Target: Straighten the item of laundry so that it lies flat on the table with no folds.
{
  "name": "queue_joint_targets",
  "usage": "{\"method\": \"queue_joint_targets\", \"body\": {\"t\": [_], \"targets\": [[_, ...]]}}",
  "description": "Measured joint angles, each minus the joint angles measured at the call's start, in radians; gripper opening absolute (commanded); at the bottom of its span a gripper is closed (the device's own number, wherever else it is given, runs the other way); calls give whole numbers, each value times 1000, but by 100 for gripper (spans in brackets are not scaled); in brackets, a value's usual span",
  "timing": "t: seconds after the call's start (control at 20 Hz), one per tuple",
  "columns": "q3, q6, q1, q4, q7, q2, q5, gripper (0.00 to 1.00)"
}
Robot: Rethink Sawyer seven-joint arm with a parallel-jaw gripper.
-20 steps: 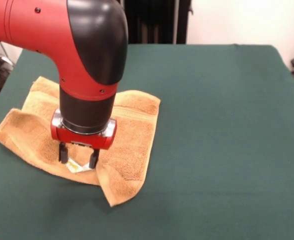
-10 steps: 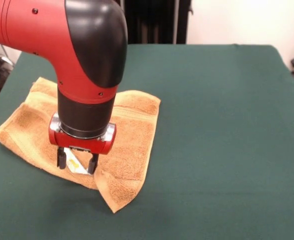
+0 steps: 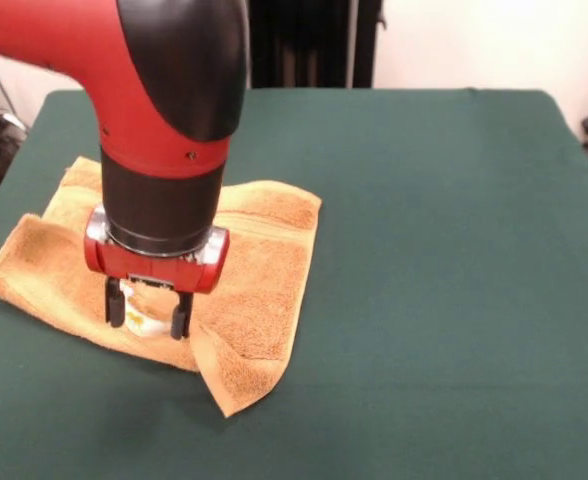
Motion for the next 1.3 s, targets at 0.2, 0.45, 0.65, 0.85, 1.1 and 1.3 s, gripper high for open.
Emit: {"method": "queue_joint_targets", "body": {"t": [0.2,0.45,0.65,0.85,1.1,1.3], "targets": [[0,0,3,17,0,-50,23,100],[-5,0,26,89,0,-138,63,100],[-15,-3,58,150,0,-197,90,100],[-29,-36,106,225,5,-257,120,100],[-30,-114,140,278,27,-283,152,100],[-30,-152,145,292,49,-281,173,100]]}}
